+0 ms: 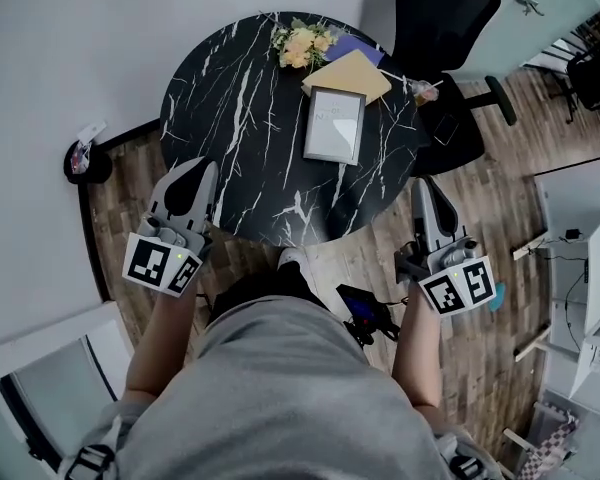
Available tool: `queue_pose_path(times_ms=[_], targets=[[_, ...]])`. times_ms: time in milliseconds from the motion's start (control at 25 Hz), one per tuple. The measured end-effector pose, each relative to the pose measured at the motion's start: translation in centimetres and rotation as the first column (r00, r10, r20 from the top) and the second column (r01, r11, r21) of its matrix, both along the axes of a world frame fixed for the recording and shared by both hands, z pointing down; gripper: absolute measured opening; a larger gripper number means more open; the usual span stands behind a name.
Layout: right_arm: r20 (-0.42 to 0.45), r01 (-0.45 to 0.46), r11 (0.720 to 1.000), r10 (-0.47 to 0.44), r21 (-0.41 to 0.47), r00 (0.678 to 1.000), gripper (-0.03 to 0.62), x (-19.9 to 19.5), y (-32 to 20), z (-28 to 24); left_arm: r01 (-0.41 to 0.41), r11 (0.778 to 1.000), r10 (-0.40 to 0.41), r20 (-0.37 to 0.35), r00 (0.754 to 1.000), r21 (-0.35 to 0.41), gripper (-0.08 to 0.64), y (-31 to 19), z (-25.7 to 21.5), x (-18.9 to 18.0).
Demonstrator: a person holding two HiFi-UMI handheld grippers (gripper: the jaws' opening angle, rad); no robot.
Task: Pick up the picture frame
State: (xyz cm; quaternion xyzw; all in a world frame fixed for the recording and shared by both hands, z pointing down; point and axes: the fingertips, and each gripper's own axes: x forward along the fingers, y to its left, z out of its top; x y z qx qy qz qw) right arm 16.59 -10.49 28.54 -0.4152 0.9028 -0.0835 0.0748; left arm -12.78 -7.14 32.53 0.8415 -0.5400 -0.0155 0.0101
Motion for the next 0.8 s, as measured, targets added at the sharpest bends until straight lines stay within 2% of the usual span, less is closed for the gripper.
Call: queue_pose_path(times_ms=[440, 800], targets=[[0.002, 0.015, 0.999, -0.015, -0.035, 1.0, 0.026, 0.2, -2.3, 1.5, 0.002, 0.999, -0.002, -0.007, 1.0, -0.034, 0.006, -1.7, 1.3, 0.7], [-0.004, -0.045, 0.998, 0.044, -0.047, 0.999, 0.026, -0.6, -3.9, 0.6, -0.075, 0.997, 0.074, -0.019, 0.997, -0.031, 0.006, -5.6, 0.4, 0.3]])
